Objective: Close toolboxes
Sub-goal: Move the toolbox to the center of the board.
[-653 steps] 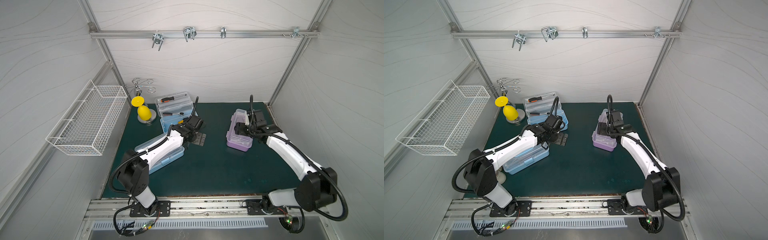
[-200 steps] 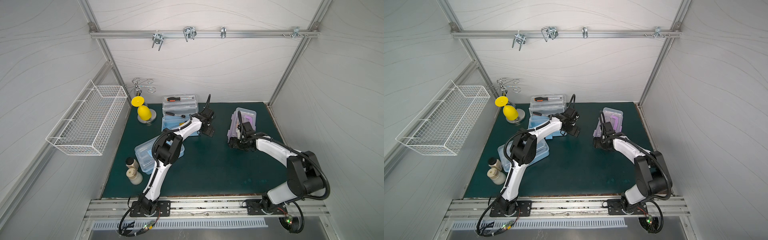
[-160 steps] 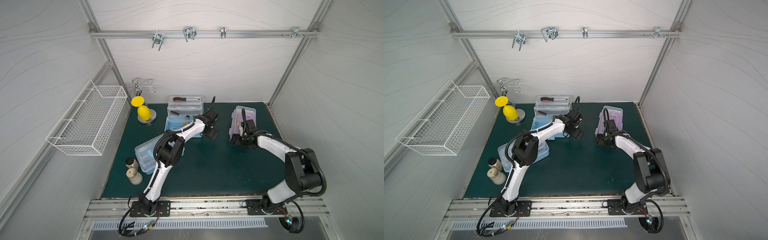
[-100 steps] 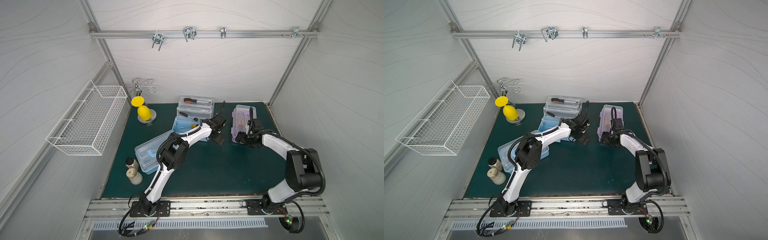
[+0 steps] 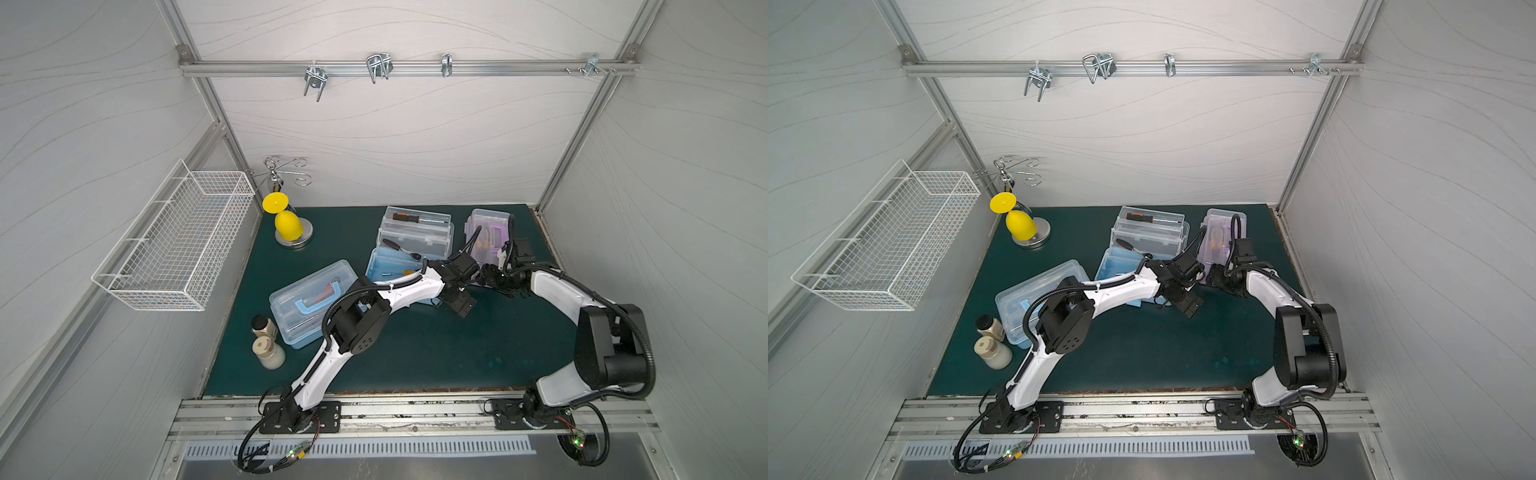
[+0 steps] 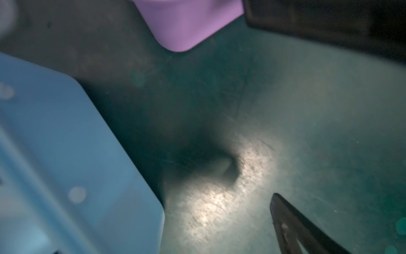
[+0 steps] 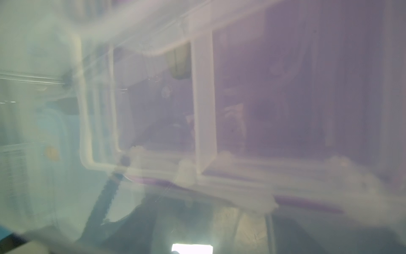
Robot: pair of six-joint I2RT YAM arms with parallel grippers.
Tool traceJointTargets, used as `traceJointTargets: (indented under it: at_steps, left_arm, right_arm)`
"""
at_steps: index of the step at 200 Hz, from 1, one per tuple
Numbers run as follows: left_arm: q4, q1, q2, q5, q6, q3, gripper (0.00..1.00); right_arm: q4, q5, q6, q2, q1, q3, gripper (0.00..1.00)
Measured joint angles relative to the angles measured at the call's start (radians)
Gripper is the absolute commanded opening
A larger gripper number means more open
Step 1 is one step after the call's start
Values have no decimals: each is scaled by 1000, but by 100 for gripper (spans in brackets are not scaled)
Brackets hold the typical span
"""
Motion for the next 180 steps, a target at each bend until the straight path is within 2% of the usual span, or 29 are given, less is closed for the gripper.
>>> traceJointTargets:
  at_steps: [83, 180]
  left_arm:
    - [45, -67, -90, -4, -43, -143, 98]
    - [53, -183, -118, -27, -85, -183, 98]
  right_arm:
    - [-26, -48, -8, -115, 0, -5, 74]
    - [-84, -103, -30, -166, -1, 1, 71]
